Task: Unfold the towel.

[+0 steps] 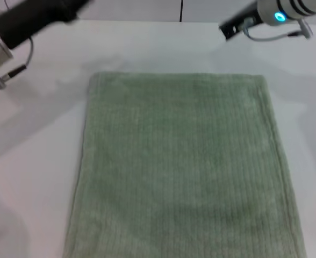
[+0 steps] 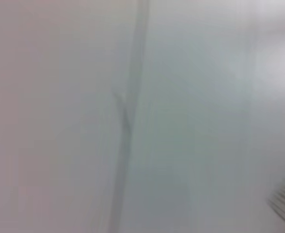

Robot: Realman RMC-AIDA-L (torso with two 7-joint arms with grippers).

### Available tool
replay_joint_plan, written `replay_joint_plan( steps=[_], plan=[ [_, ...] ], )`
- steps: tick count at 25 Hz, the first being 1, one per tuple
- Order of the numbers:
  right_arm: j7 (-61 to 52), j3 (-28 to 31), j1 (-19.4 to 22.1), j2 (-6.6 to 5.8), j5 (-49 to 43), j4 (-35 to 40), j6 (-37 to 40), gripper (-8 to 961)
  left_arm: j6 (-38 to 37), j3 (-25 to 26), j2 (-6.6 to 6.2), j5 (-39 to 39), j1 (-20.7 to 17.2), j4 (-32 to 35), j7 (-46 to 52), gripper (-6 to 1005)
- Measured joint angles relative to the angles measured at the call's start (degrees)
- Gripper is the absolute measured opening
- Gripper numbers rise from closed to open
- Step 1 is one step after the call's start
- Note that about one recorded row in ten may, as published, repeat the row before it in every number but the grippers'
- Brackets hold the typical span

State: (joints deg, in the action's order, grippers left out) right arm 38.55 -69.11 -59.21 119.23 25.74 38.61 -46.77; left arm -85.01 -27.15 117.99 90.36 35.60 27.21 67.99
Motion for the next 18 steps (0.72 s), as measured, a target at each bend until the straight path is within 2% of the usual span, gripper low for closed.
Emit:
replay_joint_plan(
  steps=[1,2,5,6,7,10,11,12,15,16,17,18],
  plan=[
    [-2.4,-3.4,0.7,0.19,0.2,0.0,6.7,18,0.7,1.2,0.06,-2.1,-0.1,-1.6,-1.4,295],
    [-2.4,-3.4,0.7,0.19,0.2,0.0,6.7,18,2.0,3.0,0.13,-5.0,-0.1,-4.3,-3.3,296],
    [-6.2,-8.6,2.3,0.43,0.5,0.1,17.1,18,3.8,5.4,0.15,-9.4,-0.1,-8.2,-6.4,301],
    [-9.1,-13.1,3.9,0.56,1.5,0.2,25.0,18,5.2,7.3,0.21,-13.3,-0.1,-12.0,-9.8,302],
    [-9.1,-13.1,3.9,0.56,1.5,0.2,25.0,18,5.6,7.8,0.26,-14.4,-0.1,-13.1,-11.4,302],
    [-11.9,-20.0,7.6,0.62,4.8,0.2,38.8,17,6.1,8.5,0.35,-16.1,0.0,-14.8,-14.1,301],
    [-12.8,-24.1,10.2,0.63,7.8,0.2,47.8,17,6.6,9.0,0.43,-17.7,0.2,-16.5,-17.3,301],
    [-12.8,-24.1,10.2,0.63,7.8,0.2,47.8,17,8.1,9.9,0.53,-20.8,0.9,-20.3,-24.5,300],
    [-13.2,-31.0,14.4,0.6,13.8,-0.2,62.7,17,9.5,10.4,0.59,-22.6,1.6,-22.4,-28.9,300],
    [-13.3,-35.1,17.1,0.58,15.9,-0.9,72.1,17,11.6,11.1,0.72,-24.3,2.5,-24.7,-33.8,299],
    [-13.3,-35.1,17.1,0.58,15.9,-0.9,72.1,17,12.1,11.4,0.73,-24.6,2.6,-25.1,-34.5,299],
    [-13.5,-37.7,18.7,0.59,16.6,-2.1,78.1,17,12.6,12.0,0.75,-24.7,2.7,-25.5,-35.2,299]
  ],
)
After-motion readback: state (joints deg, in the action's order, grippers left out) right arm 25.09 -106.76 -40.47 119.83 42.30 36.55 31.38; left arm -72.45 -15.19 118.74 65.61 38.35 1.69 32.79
